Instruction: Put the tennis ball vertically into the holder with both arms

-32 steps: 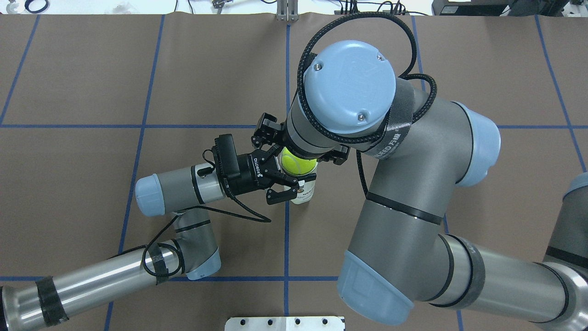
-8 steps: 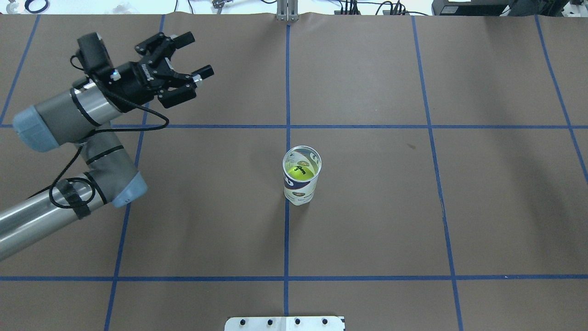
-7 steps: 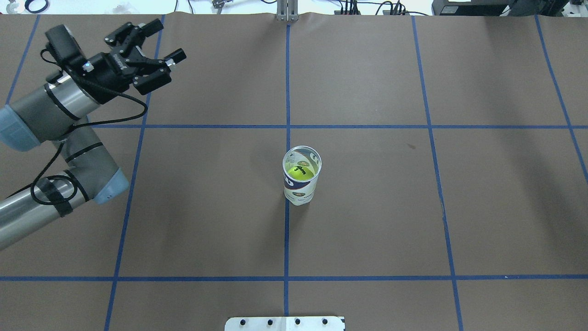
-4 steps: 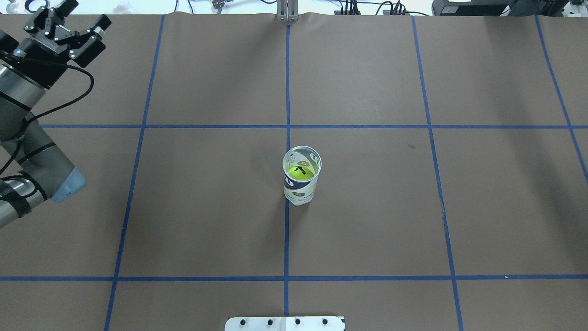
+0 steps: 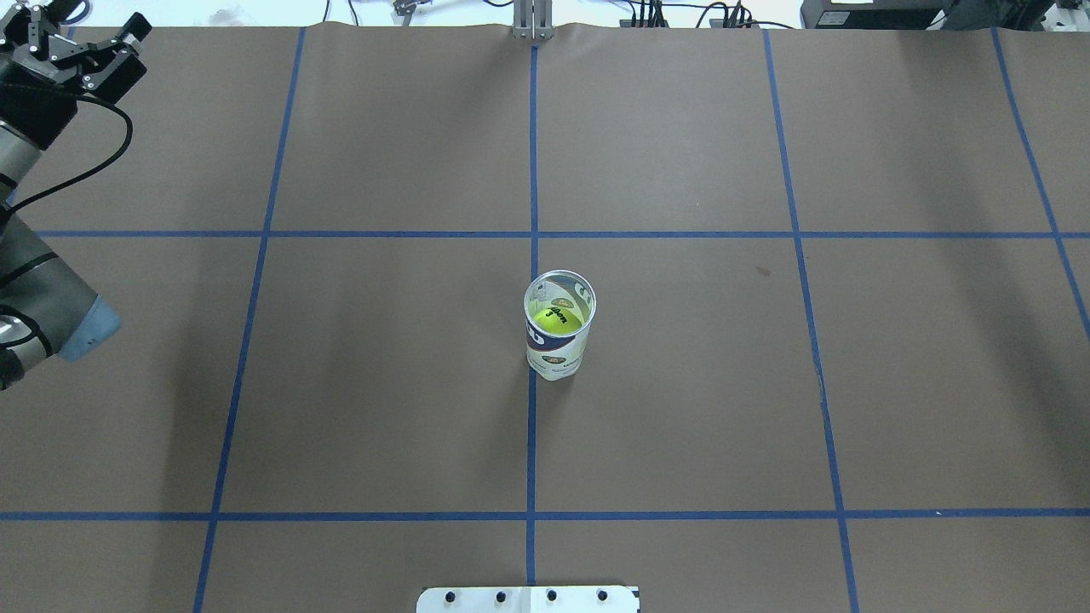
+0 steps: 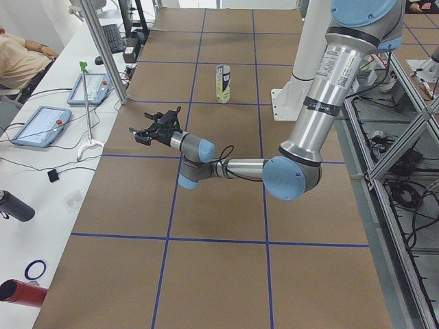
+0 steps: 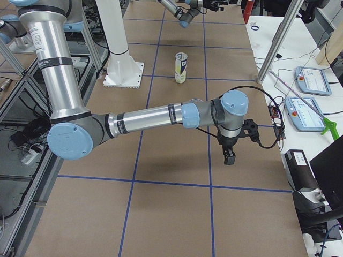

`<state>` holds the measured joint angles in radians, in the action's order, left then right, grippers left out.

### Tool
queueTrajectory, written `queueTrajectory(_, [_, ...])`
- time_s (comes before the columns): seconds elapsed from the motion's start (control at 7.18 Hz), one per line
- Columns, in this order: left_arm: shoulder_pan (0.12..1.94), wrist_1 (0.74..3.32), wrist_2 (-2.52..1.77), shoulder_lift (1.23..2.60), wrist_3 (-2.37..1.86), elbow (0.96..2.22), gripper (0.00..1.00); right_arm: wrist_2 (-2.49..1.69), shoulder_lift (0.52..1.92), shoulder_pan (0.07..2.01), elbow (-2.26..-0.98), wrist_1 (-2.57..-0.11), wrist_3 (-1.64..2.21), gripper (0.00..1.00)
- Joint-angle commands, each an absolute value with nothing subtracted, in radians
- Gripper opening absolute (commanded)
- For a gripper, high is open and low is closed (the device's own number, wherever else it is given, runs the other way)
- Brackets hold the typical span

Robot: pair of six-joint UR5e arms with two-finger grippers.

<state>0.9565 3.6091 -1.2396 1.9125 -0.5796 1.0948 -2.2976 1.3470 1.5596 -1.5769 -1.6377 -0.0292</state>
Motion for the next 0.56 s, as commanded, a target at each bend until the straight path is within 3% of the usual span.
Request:
queueTrajectory(0.0, [1.074,3.533,-1.428,1.836,-0.574,1.077,1.0,-2.296,1.361,1.566,-1.577,-1.637,-0.025,1.0])
queueTrajectory(0.42, [1.254,3.272,-1.775,1.76,-0.566,1.081,1.0,-2.295,1.368,1.566,-1.577,-1.637,-0.025,1.0])
